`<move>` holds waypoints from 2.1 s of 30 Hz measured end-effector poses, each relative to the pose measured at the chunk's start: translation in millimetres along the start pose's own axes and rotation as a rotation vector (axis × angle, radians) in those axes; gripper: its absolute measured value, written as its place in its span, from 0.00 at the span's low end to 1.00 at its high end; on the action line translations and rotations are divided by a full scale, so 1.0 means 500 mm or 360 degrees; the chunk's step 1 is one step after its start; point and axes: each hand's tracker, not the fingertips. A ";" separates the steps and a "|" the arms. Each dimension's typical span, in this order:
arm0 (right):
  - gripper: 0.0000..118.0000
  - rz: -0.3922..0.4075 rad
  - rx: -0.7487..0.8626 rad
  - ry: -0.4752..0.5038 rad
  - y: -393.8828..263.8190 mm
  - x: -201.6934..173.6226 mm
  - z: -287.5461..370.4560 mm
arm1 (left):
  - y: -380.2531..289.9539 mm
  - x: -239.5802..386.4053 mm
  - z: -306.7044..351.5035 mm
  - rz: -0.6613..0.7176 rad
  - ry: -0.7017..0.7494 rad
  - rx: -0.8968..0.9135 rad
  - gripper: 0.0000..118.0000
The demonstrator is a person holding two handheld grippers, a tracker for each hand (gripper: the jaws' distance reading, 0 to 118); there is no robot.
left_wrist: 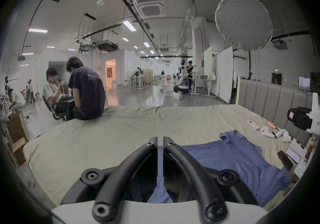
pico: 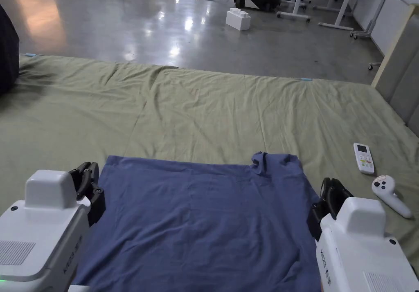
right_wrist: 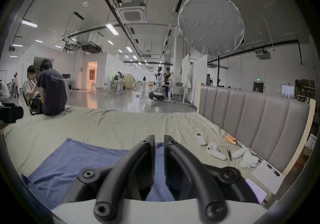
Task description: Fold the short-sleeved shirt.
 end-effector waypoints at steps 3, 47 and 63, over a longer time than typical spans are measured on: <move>0.01 0.0052 0.0044 -0.0012 0.007 -0.009 0.006 | 0.006 -0.002 0.005 -0.0011 -0.0052 -0.0051 0.02; 0.01 0.0020 -0.0746 0.0011 -0.156 0.090 0.032 | -0.289 -0.156 -0.046 -0.0033 0.0043 -0.1480 0.06; 0.41 -0.0053 -0.1516 0.0038 -0.338 0.142 0.046 | -0.270 -0.155 -0.014 0.0029 0.0074 -0.1418 0.06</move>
